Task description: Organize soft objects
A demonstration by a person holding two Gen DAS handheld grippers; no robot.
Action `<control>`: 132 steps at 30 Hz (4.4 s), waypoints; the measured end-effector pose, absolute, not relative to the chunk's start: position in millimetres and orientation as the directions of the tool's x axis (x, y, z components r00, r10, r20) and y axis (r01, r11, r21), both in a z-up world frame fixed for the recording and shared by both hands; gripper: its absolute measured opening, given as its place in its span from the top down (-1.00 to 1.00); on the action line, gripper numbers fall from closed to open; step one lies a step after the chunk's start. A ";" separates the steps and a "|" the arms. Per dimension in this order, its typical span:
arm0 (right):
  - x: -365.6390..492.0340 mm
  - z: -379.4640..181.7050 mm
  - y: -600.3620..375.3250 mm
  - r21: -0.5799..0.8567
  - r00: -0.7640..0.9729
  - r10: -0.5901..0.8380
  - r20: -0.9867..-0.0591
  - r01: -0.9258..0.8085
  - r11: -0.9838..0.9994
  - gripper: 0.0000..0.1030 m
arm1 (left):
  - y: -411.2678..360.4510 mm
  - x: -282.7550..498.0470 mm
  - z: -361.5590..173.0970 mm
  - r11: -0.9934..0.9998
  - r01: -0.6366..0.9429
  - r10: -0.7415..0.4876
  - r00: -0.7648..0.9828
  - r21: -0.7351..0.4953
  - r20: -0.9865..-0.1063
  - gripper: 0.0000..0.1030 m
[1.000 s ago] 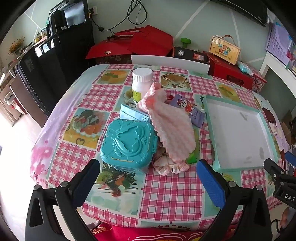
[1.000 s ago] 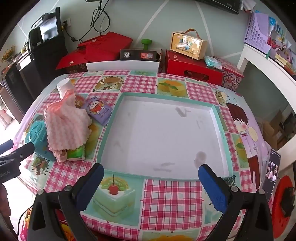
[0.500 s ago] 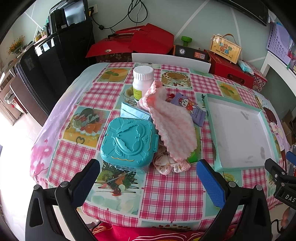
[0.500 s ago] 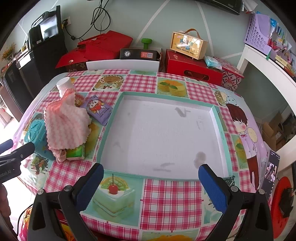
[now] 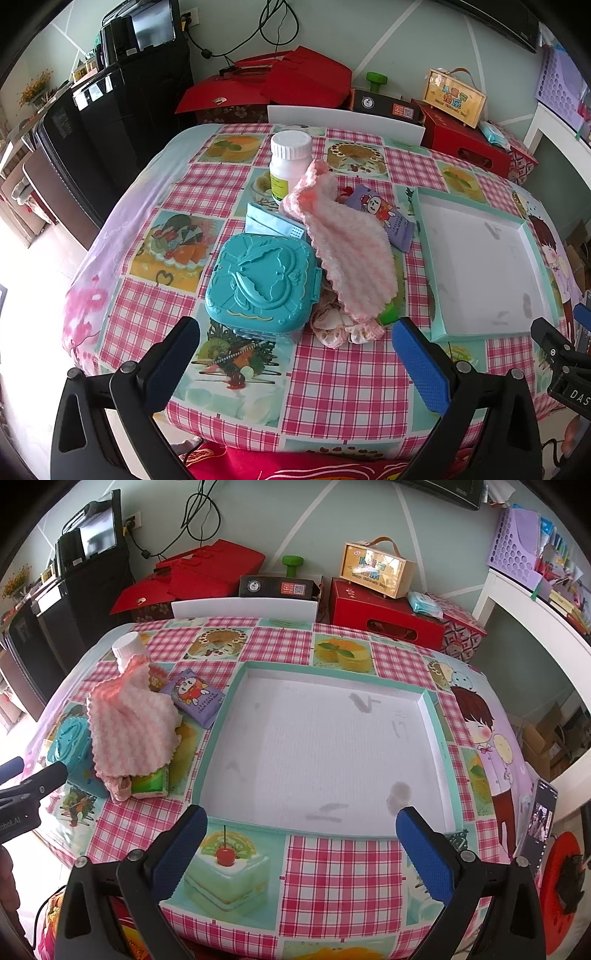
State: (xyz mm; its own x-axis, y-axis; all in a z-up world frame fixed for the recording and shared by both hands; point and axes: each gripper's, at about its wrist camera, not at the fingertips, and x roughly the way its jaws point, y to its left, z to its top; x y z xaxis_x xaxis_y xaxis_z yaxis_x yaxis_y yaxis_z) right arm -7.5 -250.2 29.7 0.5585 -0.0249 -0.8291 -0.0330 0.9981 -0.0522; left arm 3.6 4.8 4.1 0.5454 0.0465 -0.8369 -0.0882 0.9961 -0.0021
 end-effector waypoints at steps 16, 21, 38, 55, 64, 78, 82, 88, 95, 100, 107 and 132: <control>-6.8 29.2 -248.7 -0.056 0.555 -0.029 -0.832 -0.033 0.998 -1.00 | 2.3 4.7 5.4 0.996 -0.083 0.034 0.561 -0.015 -0.827 -1.00; -7.1 29.1 -249.6 -0.057 0.554 -0.029 -0.832 -0.034 0.998 -1.00 | 4.0 5.6 5.4 0.995 -0.095 0.046 0.563 -0.010 -0.825 -1.00; 2.5 26.2 -240.9 -0.070 0.546 -0.033 -0.837 -0.047 0.996 -1.00 | 18.6 14.8 11.5 0.993 -0.098 0.007 0.582 -0.062 -0.813 -1.00; 39.2 27.6 -205.2 -0.019 0.576 0.067 -0.814 -0.143 0.990 -1.00 | 50.3 56.2 29.8 0.987 -0.069 -0.064 0.653 -0.144 -0.754 -1.00; 62.8 13.8 -171.3 0.001 0.554 0.141 -0.820 -0.247 0.969 -1.00 | 65.1 80.7 22.8 0.985 -0.067 -0.082 0.617 -0.157 -0.782 -1.00; 103.1 -0.3 -112.8 0.138 0.472 0.332 -0.816 -0.400 0.906 -0.69 | 92.6 118.5 -3.0 0.966 -0.107 -0.149 0.517 -0.236 -0.843 -1.00; 115.5 -8.7 -98.9 0.140 0.441 0.341 -0.830 -0.426 0.894 -0.55 | 104.2 128.0 -12.0 0.960 -0.144 -0.141 0.485 -0.238 -0.863 -1.00; 132.6 -29.5 -85.0 0.145 0.385 0.341 -0.857 -0.455 0.879 -0.14 | 118.2 137.0 -28.8 0.949 -0.182 -0.153 0.447 -0.257 -0.881 -1.00; 136.7 -41.2 -81.5 0.160 0.364 0.347 -0.865 -0.455 0.876 0.25 | 117.3 145.2 -47.9 0.938 -0.188 -0.197 0.404 -0.292 -0.893 -1.00; 137.5 -42.3 -82.5 0.164 0.365 0.349 -0.863 -0.451 0.878 0.39 | 112.0 150.8 -55.8 0.934 -0.178 -0.226 0.379 -0.310 -0.897 -0.64; 138.2 -42.3 -85.9 0.171 0.369 0.349 -0.862 -0.435 0.884 0.47 | 107.3 157.2 -64.3 0.923 -0.179 -0.264 0.348 -0.340 -0.900 0.32; 118.9 -1.7 -112.7 0.231 0.483 0.430 -0.763 -0.417 0.879 0.83 | 115.4 139.6 -45.9 0.916 -0.227 -0.200 0.458 -0.332 -0.866 0.84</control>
